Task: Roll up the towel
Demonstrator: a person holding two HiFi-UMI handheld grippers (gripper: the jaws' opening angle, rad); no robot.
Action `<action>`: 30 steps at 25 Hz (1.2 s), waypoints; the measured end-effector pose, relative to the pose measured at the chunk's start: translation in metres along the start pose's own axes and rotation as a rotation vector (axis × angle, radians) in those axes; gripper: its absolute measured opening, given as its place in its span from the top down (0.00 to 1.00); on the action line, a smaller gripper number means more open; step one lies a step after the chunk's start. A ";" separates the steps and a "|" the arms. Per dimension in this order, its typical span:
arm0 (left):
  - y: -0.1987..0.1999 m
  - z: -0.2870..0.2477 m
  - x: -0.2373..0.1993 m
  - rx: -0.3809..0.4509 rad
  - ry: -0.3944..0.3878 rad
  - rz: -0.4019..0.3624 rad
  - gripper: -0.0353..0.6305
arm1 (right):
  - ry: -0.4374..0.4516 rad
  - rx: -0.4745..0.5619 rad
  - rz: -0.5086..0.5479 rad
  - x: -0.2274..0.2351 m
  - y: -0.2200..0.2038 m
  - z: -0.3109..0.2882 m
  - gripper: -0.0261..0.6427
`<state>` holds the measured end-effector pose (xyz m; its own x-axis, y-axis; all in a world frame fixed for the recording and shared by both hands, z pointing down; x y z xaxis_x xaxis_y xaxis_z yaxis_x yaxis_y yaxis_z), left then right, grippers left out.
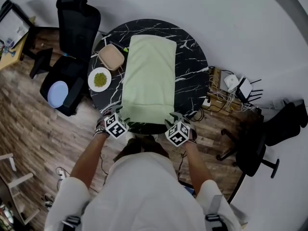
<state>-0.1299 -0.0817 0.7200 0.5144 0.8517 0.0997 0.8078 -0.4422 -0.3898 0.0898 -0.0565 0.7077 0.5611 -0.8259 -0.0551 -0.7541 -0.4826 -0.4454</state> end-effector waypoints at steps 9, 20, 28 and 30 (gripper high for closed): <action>-0.034 -0.003 0.046 -0.042 -0.049 -0.036 0.54 | 0.077 -0.100 0.094 -0.036 -0.040 -0.013 0.74; -0.048 -0.030 0.043 -0.113 -0.014 0.017 0.54 | 0.096 -0.168 0.060 -0.034 -0.063 -0.039 0.78; -0.045 -0.037 0.036 -0.151 -0.039 -0.006 0.60 | 0.088 -0.154 0.023 -0.029 -0.062 -0.041 0.83; -0.045 -0.036 0.034 -0.147 -0.023 0.001 0.61 | 0.088 -0.151 0.018 -0.029 -0.062 -0.041 0.84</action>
<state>-0.1386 -0.0433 0.7744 0.5096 0.8569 0.0774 0.8417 -0.4779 -0.2512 0.1066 -0.0145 0.7736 0.5200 -0.8540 0.0196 -0.8101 -0.5003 -0.3056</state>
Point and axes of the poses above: the fingertips, and each gripper's own axes: z backward along the fingers, x to its right, y out of its top, the point moved 1 cm from there along z, backward along the fingers, and after that the axes turned 4 degrees about y, right-handed, at the moved point
